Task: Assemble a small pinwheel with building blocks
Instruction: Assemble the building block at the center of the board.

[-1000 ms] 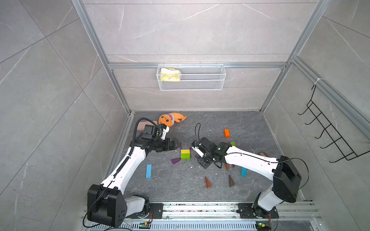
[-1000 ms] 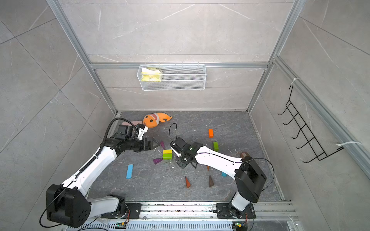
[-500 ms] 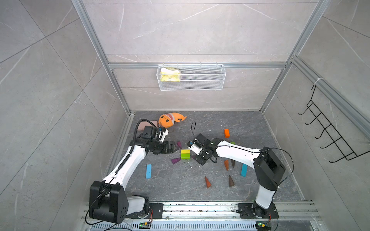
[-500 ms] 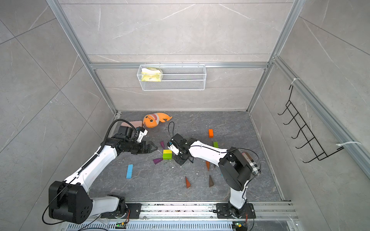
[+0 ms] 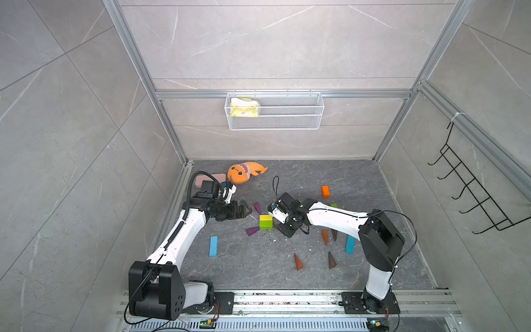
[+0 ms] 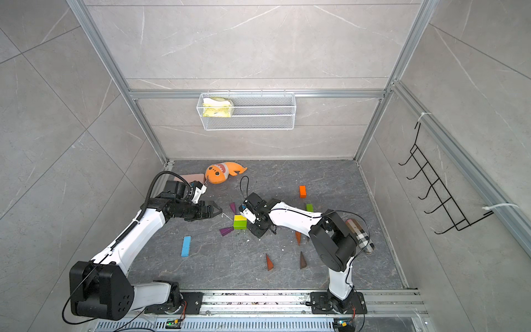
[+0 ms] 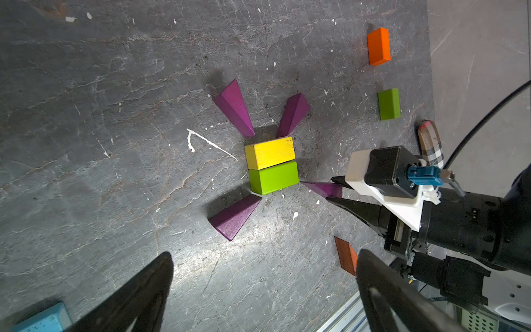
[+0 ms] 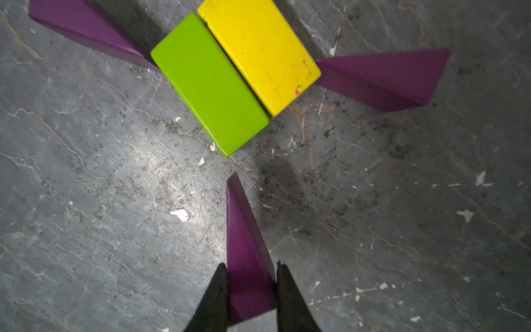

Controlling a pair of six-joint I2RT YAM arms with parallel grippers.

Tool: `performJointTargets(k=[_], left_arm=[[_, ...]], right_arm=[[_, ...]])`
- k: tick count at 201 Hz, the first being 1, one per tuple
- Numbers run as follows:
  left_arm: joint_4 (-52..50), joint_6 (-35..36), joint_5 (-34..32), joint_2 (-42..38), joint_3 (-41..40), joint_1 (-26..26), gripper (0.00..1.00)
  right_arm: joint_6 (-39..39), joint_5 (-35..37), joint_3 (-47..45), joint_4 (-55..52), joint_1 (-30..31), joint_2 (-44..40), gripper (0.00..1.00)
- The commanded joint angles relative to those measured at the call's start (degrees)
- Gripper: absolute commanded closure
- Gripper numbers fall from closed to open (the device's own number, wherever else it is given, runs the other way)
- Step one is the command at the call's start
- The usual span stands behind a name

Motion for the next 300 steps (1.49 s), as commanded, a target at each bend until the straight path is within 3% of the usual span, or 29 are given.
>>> performJointTargets(k=[1, 300], left_arm=[[-0.1, 1.2, 1.0, -0.4, 0.0, 0.5, 0.0], [0.4, 1.0, 2.6, 0.1, -0.3, 0.9, 0.0]], right_arm=[[-0.4, -1.1, 0.2, 0.2, -0.3, 0.9, 0.83], [2.5, -0.9, -0.4, 1.4, -0.3, 4.6, 0.8]])
